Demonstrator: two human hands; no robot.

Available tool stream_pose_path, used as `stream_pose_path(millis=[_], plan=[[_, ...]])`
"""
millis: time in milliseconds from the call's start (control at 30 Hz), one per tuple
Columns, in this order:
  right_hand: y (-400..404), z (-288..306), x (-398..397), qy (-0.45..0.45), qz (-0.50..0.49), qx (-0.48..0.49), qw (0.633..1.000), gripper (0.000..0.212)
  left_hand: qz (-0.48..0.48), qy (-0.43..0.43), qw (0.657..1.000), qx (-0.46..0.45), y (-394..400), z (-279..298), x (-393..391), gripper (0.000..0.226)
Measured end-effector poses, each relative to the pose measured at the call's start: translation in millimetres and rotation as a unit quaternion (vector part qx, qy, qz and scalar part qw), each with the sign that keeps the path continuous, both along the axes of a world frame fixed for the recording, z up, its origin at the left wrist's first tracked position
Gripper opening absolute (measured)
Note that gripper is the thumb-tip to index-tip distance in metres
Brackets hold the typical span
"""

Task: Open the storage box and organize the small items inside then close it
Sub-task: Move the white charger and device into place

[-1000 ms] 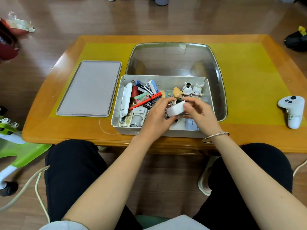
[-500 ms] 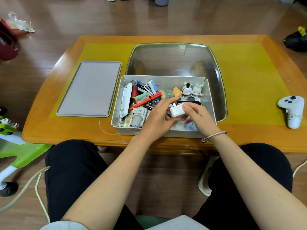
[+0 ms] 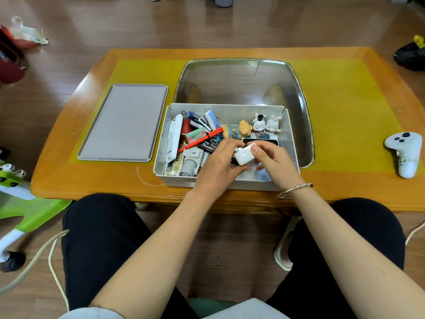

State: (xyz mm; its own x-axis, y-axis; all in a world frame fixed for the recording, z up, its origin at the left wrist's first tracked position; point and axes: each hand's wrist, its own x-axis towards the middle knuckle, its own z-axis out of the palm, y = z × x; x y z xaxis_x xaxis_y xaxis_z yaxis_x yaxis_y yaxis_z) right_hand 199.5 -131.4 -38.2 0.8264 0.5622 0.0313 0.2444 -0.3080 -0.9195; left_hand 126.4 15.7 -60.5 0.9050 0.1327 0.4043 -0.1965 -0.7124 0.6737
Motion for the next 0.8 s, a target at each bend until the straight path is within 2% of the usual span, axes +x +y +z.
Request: stream_pose_path(millis=[233, 367, 467, 533, 633, 733, 800], plan=[[-4, -1, -2, -0.008, -0.011, 0.023, 1.0, 0.014, 0.056, -0.007, 0.998, -0.017, -6, 0, -1, 0.038], [-3, 0, -4, -0.02, -0.011, 0.031, 0.999, 0.012, 0.052, 0.001, 0.998, -0.034, -5, 2, 0, 0.035], [-5, 0, -4, -0.013, -0.005, 0.043, 0.999, 0.017, 0.05, 0.016, 0.995, -0.081, -2, 5, 1, 0.038], [-7, 1, -3, -0.009, 0.005, 0.044, 0.999, 0.025, 0.043, 0.035, 0.991, -0.12, -1, 7, 1, 0.042], [-4, 3, 0, 0.011, 0.013, 0.074, 0.997, 0.023, 0.015, 0.075, 0.987, -0.142, 3, 8, 2, 0.054], [-1, 5, 2, 0.039, 0.006, 0.087, 0.995, 0.02, -0.011, 0.111, 0.985, -0.134, 6, 8, 6, 0.07], [-2, 6, 5, 0.02, -0.016, 0.067, 0.997, 0.02, -0.035, 0.12, 0.986, -0.106, 7, 8, 8, 0.078]])
